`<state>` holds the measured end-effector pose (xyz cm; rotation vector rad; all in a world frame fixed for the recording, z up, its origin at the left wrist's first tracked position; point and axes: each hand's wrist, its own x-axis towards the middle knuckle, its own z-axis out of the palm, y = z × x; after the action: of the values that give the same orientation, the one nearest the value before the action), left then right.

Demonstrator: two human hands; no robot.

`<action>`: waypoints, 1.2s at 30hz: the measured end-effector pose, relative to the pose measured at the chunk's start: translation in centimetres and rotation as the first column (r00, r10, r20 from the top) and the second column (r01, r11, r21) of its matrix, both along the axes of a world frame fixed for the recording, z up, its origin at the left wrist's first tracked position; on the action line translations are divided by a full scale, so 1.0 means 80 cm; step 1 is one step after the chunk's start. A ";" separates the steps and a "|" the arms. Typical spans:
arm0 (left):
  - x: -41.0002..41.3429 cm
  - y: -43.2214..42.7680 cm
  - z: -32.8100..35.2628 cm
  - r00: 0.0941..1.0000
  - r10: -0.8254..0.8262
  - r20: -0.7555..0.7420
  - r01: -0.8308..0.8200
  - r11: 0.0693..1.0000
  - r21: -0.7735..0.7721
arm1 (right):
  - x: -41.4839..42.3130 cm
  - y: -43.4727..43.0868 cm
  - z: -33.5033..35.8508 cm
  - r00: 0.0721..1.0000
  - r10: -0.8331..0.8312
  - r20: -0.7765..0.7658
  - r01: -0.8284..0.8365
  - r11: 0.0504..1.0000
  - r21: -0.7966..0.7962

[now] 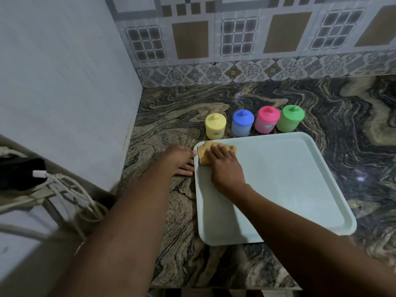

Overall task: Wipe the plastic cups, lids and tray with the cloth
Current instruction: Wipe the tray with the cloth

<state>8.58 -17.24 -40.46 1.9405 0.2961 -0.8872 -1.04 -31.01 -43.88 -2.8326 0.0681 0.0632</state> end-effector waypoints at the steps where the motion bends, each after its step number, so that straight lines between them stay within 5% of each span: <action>1: 0.000 0.000 -0.001 1.000 0.002 0.006 -0.002 1.000 0.001 | -0.013 0.007 -0.005 1.000 0.008 -0.002 -0.008 1.000 -0.008; 6: -0.002 -0.004 -0.001 0.999 0.027 0.035 -0.028 0.999 0.025 | -0.094 0.018 -0.004 0.988 0.106 0.110 -0.107 0.994 -0.001; 15: -0.004 -0.006 -0.004 0.998 0.040 0.048 -0.041 0.999 0.030 | -0.237 0.016 0.007 0.964 0.266 -0.019 -0.259 0.950 0.172; 20: -0.006 -0.007 -0.004 0.997 0.051 0.049 -0.053 0.998 0.029 | -0.219 -0.044 0.061 0.982 0.131 -0.137 -0.038 0.844 0.535; 22: -0.005 -0.006 -0.007 0.997 0.060 0.056 -0.062 0.998 0.033 | -0.196 -0.080 0.080 0.996 -0.075 -0.047 0.089 0.805 0.587; 27: -0.005 -0.010 -0.012 0.994 0.064 0.089 -0.070 0.996 0.063 | -0.110 -0.150 0.063 0.910 -0.405 0.088 0.362 0.880 0.308; 31: -0.005 -0.014 -0.010 0.993 0.068 0.097 -0.077 0.993 0.089 | -0.087 -0.113 0.030 0.986 -0.163 -0.024 0.165 0.973 0.162; 36: -0.002 -0.014 -0.012 0.993 0.054 0.108 -0.067 0.990 0.122 | -0.140 -0.088 -0.011 0.989 -0.098 0.107 0.099 0.995 -0.002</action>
<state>8.38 -18.40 -41.39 2.0748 0.3547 -0.7399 -12.26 -38.03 -44.76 -2.8294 0.1851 -0.1099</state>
